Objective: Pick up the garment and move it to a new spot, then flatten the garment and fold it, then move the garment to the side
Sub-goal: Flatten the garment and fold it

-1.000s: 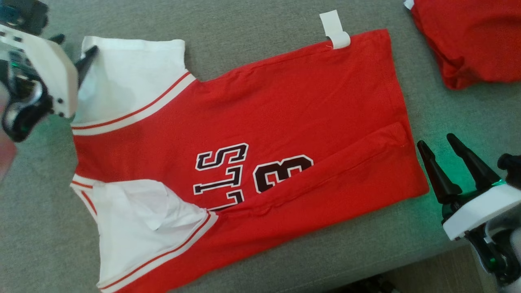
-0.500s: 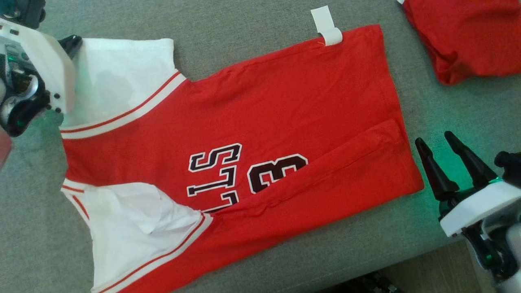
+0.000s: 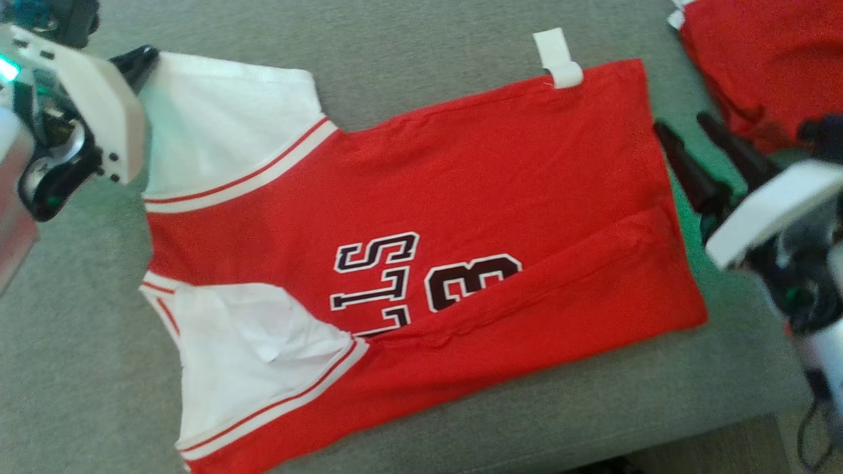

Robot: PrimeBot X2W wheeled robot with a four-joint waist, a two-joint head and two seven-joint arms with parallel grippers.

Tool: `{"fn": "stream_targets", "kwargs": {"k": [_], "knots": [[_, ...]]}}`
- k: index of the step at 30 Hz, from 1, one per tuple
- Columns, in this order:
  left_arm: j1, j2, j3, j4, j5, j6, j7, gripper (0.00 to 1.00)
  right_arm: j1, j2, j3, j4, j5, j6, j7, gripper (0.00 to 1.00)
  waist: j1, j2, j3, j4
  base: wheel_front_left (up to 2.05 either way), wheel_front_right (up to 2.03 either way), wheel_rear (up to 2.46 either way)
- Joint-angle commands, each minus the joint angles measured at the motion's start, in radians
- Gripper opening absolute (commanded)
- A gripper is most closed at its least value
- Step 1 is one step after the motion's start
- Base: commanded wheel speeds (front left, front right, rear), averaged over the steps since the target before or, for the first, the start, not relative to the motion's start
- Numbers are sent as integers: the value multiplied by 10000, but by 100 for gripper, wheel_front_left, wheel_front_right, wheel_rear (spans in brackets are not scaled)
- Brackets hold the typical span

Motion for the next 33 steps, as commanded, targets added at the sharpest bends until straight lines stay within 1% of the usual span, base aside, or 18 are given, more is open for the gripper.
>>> {"fn": "stream_targets", "kwargs": {"k": [1, 5, 11, 14, 20, 21, 23, 24, 26, 27, 28, 29, 33], "knots": [[-703, 307, 290, -248, -50, 18, -162, 0, -401, -199, 85, 95, 373, 65, 309, 100, 0, 0, -29, 251, 0, 0, 0], [-1019, 75, -52, -488, -110, 18, -409, 0, -1460, -347, 195, 1258, 998, 65, 1109, 100, 0, 0, 36, 714, 0, 0, 0], [-1405, -194, -480, -617, -266, 18, -773, 0, -2458, -489, 527, 2508, 1511, 65, 1660, 100, 0, 0, 132, 1174, 0, 0, 0], [-1514, -262, -671, -589, -367, 17, -947, 0, -2738, -493, 681, 2837, 1738, 65, 1726, 100, 0, 0, 132, 1273, 0, 0, 0], [-1696, -280, -1030, -515, -589, 17, -1247, 0, -3143, -540, 971, 3173, 1990, 65, 1422, 100, 0, 0, 133, 1356, 0, 0, 0], [-1723, -281, -1085, -496, -619, 17, -1293, 0, -3187, -544, 1016, 3219, 2044, 65, 1372, 96, 0, 0, 134, 1366, 0, 0, 0], [-1785, -285, -1185, -459, -665, 17, -1391, 0, -3287, -600, 1117, 3296, 2107, 65, 1256, 64, 0, 0, 151, 1389, 0, 0, 0], [-1822, -282, -1233, -437, -675, 17, -1439, 0, -3342, -650, 1185, 3335, 2125, 65, 1201, 51, 0, 0, 163, 1399, 0, 0, 0], [-1902, -269, -1329, -382, -672, 17, -1559, 0, -3451, -705, 1278, 3416, 2138, 65, 1057, 38, 0, 0, 179, 1409, 0, 0, 0], [-1902, -269, -1329, -382, -672, 17, -1559, 0, -3451, -705, 1278, 3416, 2138, 65, 1057, 38, 0, 0, 179, 1409, 0, 0, 0], [-1976, -259, -1408, -333, -655, 17, -1731, 0, -3567, -745, 1357, 3499, 2138, 65, 915, 14, 0, 0, 197, 1411, 0, 0, 0], [-2006, -260, -1443, -308, -656, 17, -1806, 0, -3635, -776, 1397, 3539, 2133, 65, 829, 0, 0, 0, 209, 1415, 0, 0, 0], [-2161, -266, -1529, -124, -585, 17, -2269, 0, -3893, -855, 1566, 3671, 2212, 65, 565, 0, 0, 0, 258, 1434, 0, 0, 0]]}}
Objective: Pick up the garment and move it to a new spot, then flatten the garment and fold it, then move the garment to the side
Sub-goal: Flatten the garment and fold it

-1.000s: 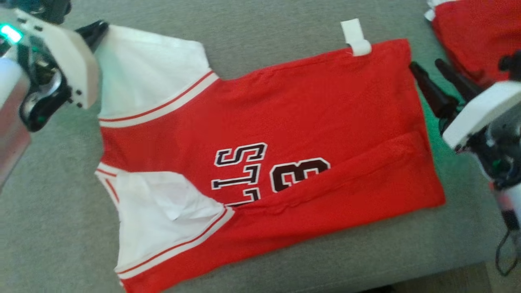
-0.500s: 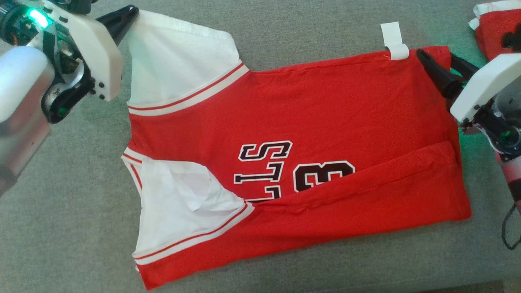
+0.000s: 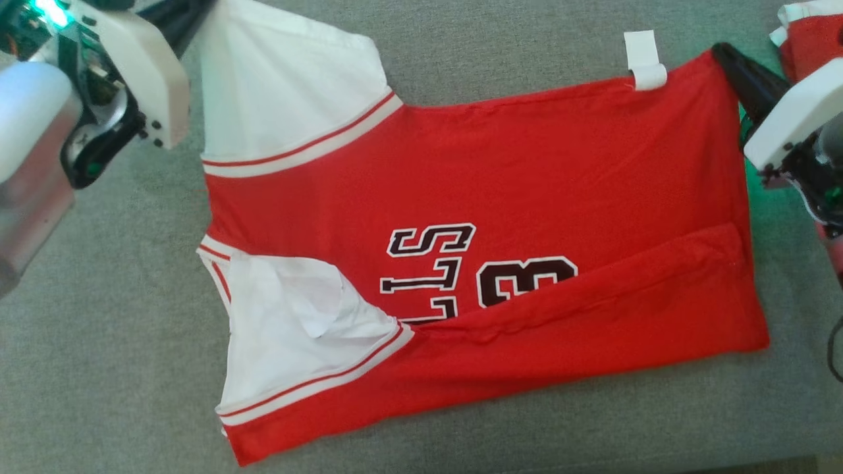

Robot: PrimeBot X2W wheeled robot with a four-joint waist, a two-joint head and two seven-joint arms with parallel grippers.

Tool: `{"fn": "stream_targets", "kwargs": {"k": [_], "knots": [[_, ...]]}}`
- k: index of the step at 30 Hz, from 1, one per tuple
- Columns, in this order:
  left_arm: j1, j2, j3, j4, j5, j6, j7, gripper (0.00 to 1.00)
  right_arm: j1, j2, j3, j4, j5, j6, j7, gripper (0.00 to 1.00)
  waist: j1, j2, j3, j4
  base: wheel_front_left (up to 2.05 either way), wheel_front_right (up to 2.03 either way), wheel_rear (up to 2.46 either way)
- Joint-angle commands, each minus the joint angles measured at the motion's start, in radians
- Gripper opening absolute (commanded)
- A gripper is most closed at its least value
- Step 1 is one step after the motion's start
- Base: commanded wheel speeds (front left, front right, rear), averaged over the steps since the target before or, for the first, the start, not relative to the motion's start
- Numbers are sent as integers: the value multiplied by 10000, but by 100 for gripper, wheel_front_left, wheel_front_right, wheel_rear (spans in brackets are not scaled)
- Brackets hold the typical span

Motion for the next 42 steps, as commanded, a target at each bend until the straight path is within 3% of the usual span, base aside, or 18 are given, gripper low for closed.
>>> {"fn": "stream_targets", "kwargs": {"k": [1, 11, 19, 32, 42], "knots": [[-665, 350, 420, 15, 47, 17, -152, 0, -160, -202, 28, -234, 71, 65, -157, 0, -1, 0, 4, -1, 0, 0, 0], [-1102, 64, 471, 1130, 691, 21, -2358, 0, -700, -344, 129, 5, 203, 65, -1247, 0, -1, 0, -256, 107, 0, 0, 0], [-528, -226, 367, 1282, 167, 19, -2820, 0, -167, -646, 260, -144, 551, 65, -1583, 0, -1, 0, -872, 387, 0, 0, 0], [1526, 698, 220, -187, -303, 87, -3471, 0, 1904, -1283, 308, -1013, 880, 65, -2131, 0, -1, 0, -1925, 831, 0, 0, 0], [3582, 1587, 172, -2325, -569, 948, -3717, 0, 3324, -1404, 57, -1316, 681, 65, -2335, 0, -1, 0, -2236, 918, 0, 0, 0]]}}
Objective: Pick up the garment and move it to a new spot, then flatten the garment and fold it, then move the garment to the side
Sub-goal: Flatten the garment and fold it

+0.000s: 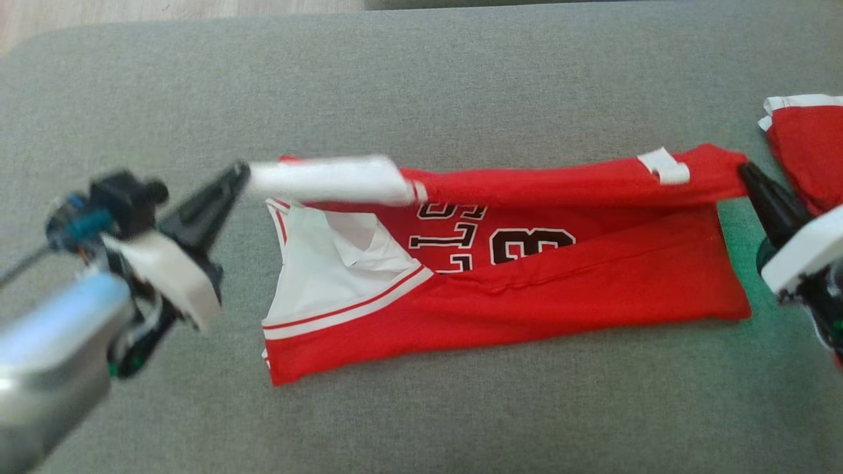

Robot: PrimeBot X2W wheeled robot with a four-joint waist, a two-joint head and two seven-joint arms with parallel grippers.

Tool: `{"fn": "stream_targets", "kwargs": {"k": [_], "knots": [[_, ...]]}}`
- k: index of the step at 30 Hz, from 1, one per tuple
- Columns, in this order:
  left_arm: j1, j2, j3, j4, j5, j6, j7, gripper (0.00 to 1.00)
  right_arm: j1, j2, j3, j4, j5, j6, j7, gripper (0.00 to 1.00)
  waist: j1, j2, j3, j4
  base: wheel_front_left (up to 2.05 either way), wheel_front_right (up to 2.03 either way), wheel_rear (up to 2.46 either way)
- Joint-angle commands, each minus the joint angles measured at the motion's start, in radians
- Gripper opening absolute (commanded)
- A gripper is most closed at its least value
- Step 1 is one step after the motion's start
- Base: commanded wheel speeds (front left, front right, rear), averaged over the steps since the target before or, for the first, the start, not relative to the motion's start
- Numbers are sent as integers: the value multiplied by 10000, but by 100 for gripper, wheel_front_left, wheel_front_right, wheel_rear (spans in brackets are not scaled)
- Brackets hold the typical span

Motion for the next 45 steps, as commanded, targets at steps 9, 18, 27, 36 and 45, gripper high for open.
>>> {"fn": "stream_targets", "kwargs": {"k": [9, 18, 27, 36, 45], "knots": [[1488, 727, 364, -1394, -200, 1004, -225, 0, 988, -44, -339, -266, -401, 65, -187, 0, 2, 0, -6, 26, 0, 0, 0], [2820, 149, 541, -1323, -276, 1361, -478, 0, 1685, 339, -621, 18, -889, 65, -491, 0, 2, 0, -105, 66, 0, 0, 0], [3994, -580, 2785, -1558, 1216, 2187, -516, 100, 2300, 805, -1201, 377, -1178, 65, -1184, 100, 2, 0, -555, 150, 0, 0, 0], [7018, -3121, 6909, -2683, 4858, 4526, -517, 100, 3534, 1609, -1984, 401, -1424, 65, -2123, 100, 2, 0, -1362, 515, 0, 0, 0], [9081, -4677, 7570, -3642, 7919, 4555, -518, 100, 2649, 2276, -3400, 2126, -2853, 65, -2107, 100, 2, 0, -1772, 1402, 0, 0, 0]]}}
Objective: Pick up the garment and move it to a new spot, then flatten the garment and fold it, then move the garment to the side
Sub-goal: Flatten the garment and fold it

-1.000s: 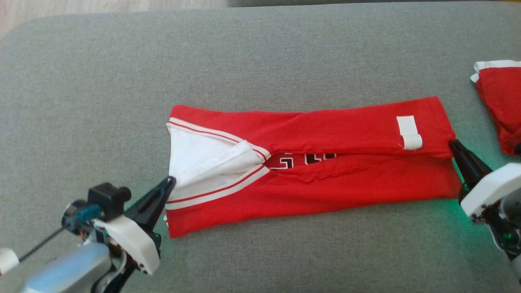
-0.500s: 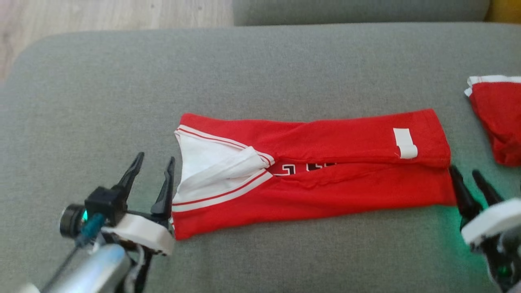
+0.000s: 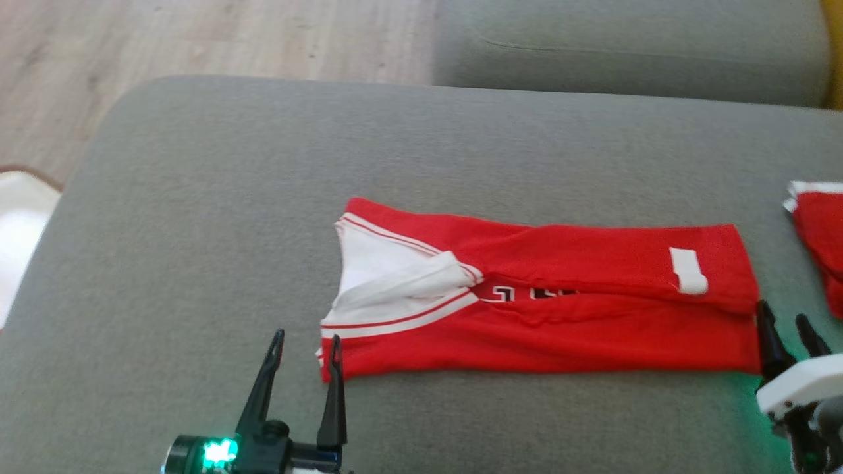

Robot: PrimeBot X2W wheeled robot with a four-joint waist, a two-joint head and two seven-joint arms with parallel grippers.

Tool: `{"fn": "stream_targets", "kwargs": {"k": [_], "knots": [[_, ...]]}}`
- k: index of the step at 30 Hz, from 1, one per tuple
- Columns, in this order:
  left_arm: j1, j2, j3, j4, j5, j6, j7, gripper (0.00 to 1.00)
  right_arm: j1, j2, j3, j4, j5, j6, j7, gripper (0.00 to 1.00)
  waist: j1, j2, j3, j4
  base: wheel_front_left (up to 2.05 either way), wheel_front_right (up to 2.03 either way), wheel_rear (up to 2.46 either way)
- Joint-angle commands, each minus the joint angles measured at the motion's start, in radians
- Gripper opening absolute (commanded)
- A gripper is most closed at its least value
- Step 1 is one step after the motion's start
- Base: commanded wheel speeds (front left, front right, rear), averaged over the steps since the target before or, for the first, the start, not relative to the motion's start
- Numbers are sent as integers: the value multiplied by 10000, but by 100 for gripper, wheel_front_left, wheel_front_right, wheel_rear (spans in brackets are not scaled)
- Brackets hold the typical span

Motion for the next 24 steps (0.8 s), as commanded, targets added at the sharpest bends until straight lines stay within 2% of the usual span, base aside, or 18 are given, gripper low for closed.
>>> {"fn": "stream_targets", "kwargs": {"k": [1, 5, 10, 11, 12, 13, 14, 20, 24], "knots": [[-215, -36, 463, -329, 172, -50, -94, 100, -452, -144, -36, -12, -156, 65, 0, 100, 1, -1, -39, 251, 0, 0, 0], [-8, -274, 662, -309, 550, -347, -95, 100, -997, -4, -481, 1198, -784, 65, 219, 100, 1, -1, -33, 557, 0, 0, 0], [29, -535, 939, -315, 898, -673, -95, 100, -1319, 336, -643, 2470, -1124, 65, 1048, 98, 1, -1, -8, 801, 0, 0, 0], [45, -586, 1006, -327, 953, -713, -95, 100, -1331, 429, -655, 2560, -1076, 65, 1213, 80, 1, -1, 4, 817, 0, 0, 0], [67, -634, 1075, -340, 1001, -753, -95, 100, -1322, 491, -640, 2581, -1034, 65, 1348, 42, 1, -1, 20, 817, 0, 0, 0], [99, -679, 1150, -355, 1042, -790, -95, 100, -1299, 529, -600, 2539, -1006, 65, 1440, 11, 1, -1, 37, 798, 0, 0, 0], [141, -723, 1230, -367, 1079, -822, -95, 100, -1274, 558, -563, 2429, -957, 65, 1474, 0, 1, -1, 51, 758, 0, 0, 0], [322, -991, 1606, -396, 1298, -1086, -95, 100, -1018, 308, -604, 1545, -707, 65, 1101, 0, 1, -1, 86, 334, 0, 0, 0], [345, -1097, 1840, -430, 1480, -1236, -95, 100, -894, -198, -775, 901, -583, 65, 1032, 0, 1, -1, 91, -39, 0, 0, 0]]}}
